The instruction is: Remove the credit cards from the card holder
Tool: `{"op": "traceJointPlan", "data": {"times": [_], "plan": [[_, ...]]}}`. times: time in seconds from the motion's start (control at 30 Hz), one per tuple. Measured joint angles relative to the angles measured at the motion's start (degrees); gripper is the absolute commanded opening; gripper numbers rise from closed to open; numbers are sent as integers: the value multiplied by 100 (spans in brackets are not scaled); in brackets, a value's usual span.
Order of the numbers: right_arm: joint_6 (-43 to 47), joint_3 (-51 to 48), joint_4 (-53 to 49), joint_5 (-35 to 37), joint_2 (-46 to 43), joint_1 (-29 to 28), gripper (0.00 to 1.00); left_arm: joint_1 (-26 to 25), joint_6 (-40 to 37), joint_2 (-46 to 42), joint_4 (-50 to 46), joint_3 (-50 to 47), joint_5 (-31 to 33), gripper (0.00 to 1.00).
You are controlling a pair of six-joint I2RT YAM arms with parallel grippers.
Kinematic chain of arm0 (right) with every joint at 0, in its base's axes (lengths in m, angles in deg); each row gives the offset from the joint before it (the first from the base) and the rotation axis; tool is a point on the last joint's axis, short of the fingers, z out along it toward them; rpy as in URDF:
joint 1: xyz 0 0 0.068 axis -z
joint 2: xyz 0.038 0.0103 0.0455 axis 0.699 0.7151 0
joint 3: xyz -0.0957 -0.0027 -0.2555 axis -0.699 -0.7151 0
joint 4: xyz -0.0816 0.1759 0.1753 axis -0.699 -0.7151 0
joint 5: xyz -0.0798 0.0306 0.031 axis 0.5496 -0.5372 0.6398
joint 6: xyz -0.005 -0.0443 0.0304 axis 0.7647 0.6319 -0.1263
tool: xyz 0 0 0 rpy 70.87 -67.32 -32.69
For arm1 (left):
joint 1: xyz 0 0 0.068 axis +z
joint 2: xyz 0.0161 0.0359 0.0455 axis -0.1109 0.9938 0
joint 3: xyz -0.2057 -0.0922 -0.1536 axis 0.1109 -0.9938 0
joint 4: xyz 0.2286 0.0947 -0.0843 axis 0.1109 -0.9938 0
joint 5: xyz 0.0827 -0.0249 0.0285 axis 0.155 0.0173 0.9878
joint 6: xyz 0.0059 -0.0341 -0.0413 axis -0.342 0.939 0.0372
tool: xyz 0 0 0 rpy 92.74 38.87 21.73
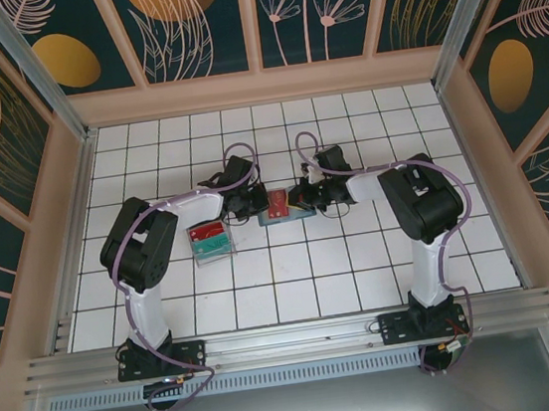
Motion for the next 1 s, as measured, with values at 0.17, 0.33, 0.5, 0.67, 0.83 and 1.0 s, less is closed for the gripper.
{"op": "traceJointPlan", "data": {"times": [0.17,0.33,0.5,0.67,0.83,1.0], "plan": [[0,0,0,-22,0,39,0,-28,4,11,-68,37,87,0],[2,-13,0,-72,0,111,0,-31,4,15,-72,42,96,0],[4,-79,7,-122,0,155,0,-31,4,15,-79,46,98,0],[24,-188,55,-151,-57,221,0,-31,4,15,-79,46,105,0],[70,-361,57,-149,-186,363,0,-31,4,15,-79,46,105,0],[197,-511,15,-170,-330,555,0,-31,4,15,-79,46,105,0]]}}
